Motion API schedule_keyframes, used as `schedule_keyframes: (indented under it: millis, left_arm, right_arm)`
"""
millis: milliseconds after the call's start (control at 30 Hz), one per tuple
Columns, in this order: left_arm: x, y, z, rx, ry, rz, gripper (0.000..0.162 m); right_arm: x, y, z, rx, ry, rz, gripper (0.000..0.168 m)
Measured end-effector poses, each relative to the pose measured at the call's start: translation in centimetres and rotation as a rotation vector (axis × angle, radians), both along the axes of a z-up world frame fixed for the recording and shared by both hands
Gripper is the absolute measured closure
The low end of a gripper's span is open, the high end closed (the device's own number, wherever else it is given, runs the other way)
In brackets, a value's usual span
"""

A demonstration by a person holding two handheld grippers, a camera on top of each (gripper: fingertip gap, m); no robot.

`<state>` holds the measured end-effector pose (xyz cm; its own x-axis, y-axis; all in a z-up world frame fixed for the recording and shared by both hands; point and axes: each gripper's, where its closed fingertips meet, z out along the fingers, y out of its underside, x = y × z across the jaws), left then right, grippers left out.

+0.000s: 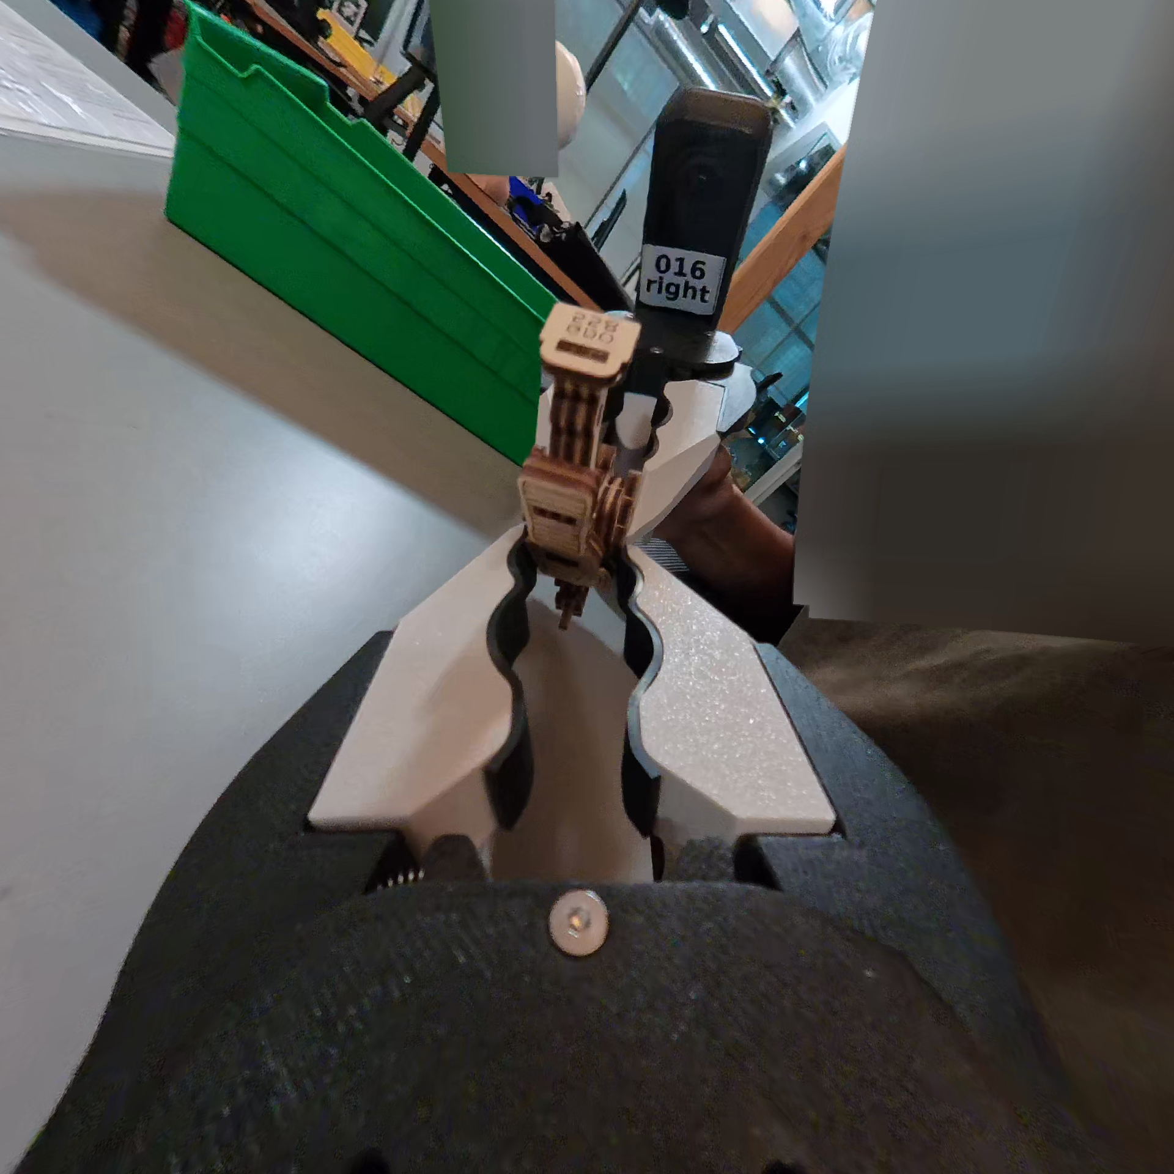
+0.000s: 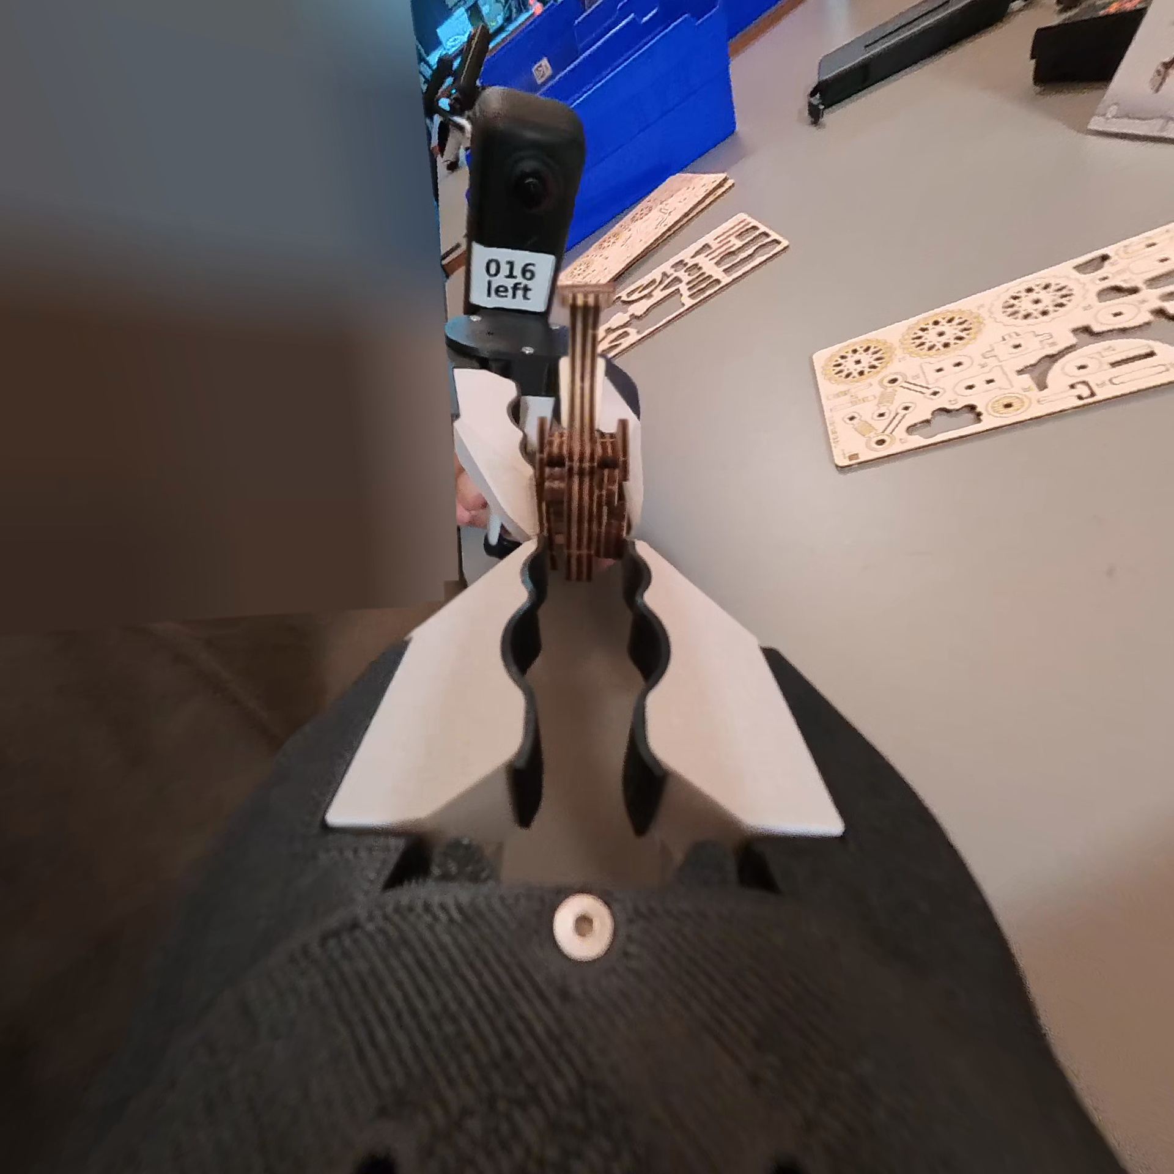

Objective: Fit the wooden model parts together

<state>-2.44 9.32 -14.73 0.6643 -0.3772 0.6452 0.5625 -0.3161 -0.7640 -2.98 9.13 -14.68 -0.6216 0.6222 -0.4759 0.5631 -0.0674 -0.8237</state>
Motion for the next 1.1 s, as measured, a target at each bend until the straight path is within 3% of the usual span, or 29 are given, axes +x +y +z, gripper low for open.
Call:
schedule_keyframes:
  millis: [100, 267, 433, 1100]
  left_arm:
    - [-0.2, 0.1, -0.1, -0.014, -0.011, 0.009, 0.123]
    - [-1.3, 0.2, -0.1, -0.013, 0.004, 0.064, 0.12]
    - [-1.2, 0.1, 0.2, 0.003, -0.005, 0.058, 0.134]
    - [-1.3, 0.2, 0.1, 0.0, 0.046, 0.088, 0.137]
  right_arm:
    - [-0.3, 0.3, -0.3, -0.014, -0.021, -0.025, 0.146]
    - [-0.5, 0.5, -0.3, -0.078, -0.055, -0.039, 0.146]
    - [-0.4, -0.1, -0.3, -0.1, -0.069, -0.031, 0.146]
    - [-0.5, 0.0, -0.6, -0.044, -0.063, -0.051, 0.148]
